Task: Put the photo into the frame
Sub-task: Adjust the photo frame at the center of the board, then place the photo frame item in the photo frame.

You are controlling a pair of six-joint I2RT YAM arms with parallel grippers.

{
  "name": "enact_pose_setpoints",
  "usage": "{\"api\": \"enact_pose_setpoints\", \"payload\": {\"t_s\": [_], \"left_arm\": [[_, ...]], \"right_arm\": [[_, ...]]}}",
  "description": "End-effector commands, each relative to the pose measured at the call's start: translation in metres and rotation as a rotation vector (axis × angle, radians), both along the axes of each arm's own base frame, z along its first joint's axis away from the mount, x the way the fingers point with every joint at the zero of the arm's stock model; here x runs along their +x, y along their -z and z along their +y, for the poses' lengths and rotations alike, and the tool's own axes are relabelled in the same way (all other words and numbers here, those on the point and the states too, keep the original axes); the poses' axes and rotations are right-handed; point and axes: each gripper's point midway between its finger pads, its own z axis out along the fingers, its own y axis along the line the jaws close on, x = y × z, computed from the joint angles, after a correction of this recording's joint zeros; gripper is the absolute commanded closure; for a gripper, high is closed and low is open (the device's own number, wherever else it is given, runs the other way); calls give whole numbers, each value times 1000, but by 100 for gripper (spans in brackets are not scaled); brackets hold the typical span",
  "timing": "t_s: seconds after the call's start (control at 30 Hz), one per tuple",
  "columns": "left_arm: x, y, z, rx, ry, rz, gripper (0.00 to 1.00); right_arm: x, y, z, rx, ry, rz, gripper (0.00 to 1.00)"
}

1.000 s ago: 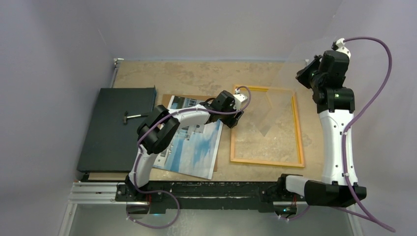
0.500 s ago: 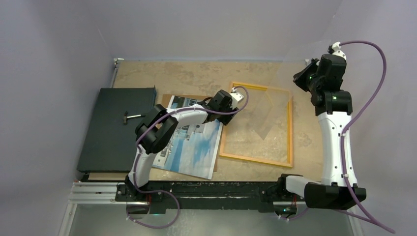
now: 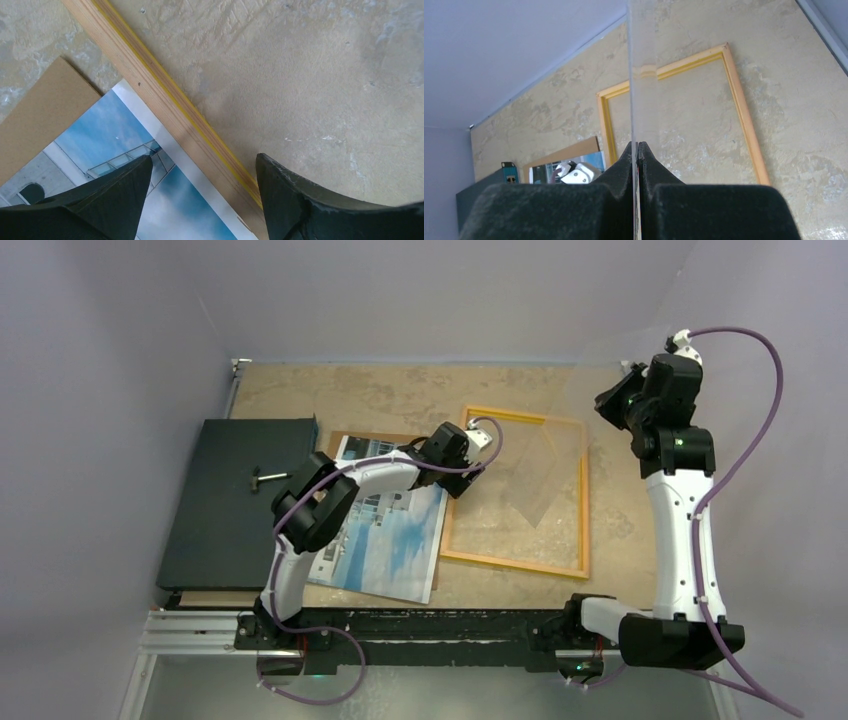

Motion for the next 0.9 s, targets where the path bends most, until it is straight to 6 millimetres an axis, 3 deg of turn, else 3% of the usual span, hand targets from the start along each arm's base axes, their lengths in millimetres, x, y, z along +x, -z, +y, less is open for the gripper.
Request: {"api": "enact_pose_setpoints", "payload": {"t_s": [0.0,0.07,0.13,0.3,0.47,0.57,0.67,0.73,0.87], "left_arm": [[15,-70,-23,-170,28,-21,22],[22,-90,-23,-242,5,3,15],[35,-125,-19,-311,-13,-22,9],[59,-208,14,-423,-50,-94,5],[74,-246,65,-365,-146,-178,4],[67,-261,87,-340,-170,-230,3],[60,-250,101,-277,-133,-231,2],[56,-241,107,-294,-117,-186,4],[45,-220,116,-335,-106,-142,2]], "right_arm": [[0,-35,1,-8,-12,-101,100],[1,-36,5,0,-36,-104,100],[5,-36,11,15,-69,-105,100],[18,-42,32,66,-182,-123,100],[14,-73,74,171,-406,-177,100],[4,-90,98,257,-541,-208,100],[1,-81,111,322,-619,-181,100],[8,-56,112,350,-621,-127,100],[19,17,107,364,-582,0,100]]}}
